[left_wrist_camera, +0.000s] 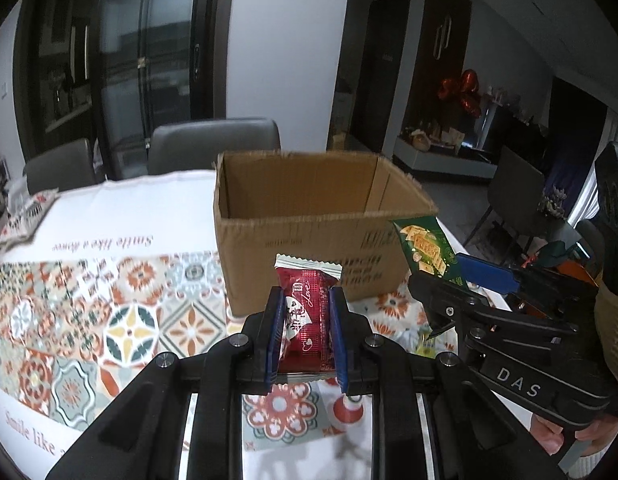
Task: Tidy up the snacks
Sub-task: 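Carry the red bar and green cracker pack over the box and open both tools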
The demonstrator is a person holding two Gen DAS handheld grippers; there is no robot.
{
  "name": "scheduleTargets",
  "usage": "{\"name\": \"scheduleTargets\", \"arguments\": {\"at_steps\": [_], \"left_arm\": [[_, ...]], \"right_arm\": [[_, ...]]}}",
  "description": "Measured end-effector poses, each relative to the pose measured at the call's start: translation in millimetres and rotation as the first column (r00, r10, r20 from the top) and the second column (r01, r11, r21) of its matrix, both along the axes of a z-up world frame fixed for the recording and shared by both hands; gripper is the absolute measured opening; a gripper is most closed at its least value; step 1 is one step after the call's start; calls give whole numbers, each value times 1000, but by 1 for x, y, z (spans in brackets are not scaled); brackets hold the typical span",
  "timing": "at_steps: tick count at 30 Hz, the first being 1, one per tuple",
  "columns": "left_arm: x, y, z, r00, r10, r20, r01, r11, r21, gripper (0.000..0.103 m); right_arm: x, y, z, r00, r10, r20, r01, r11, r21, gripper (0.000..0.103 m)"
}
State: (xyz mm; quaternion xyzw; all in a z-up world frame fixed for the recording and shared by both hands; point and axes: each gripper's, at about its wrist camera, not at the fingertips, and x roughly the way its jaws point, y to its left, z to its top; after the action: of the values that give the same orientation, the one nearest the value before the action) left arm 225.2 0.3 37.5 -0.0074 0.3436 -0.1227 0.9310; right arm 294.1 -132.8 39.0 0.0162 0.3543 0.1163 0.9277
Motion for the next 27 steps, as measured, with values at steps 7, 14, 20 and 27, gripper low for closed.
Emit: {"name": "scheduleTargets", "arguments": {"at_steps": [7,14,20,27], "left_arm": [[5,-2,27,998,0,68,-1,1000,23,22],[20,-5,54,993,-8,117,2,999,46,22],[41,-9,67,989,-10,146,0,998,69,22],[70,-11,71,991,-18,132,7,996,83,22]], "right_arm": [[6,-5,24,999,-2,51,2,1000,9,47],[20,-7,50,995,3,96,-3,1000,1,47],[36,-8,70,992,19,124,-15,999,-32,47],[68,-10,78,994,32,106,-27,998,-52,47]]}}
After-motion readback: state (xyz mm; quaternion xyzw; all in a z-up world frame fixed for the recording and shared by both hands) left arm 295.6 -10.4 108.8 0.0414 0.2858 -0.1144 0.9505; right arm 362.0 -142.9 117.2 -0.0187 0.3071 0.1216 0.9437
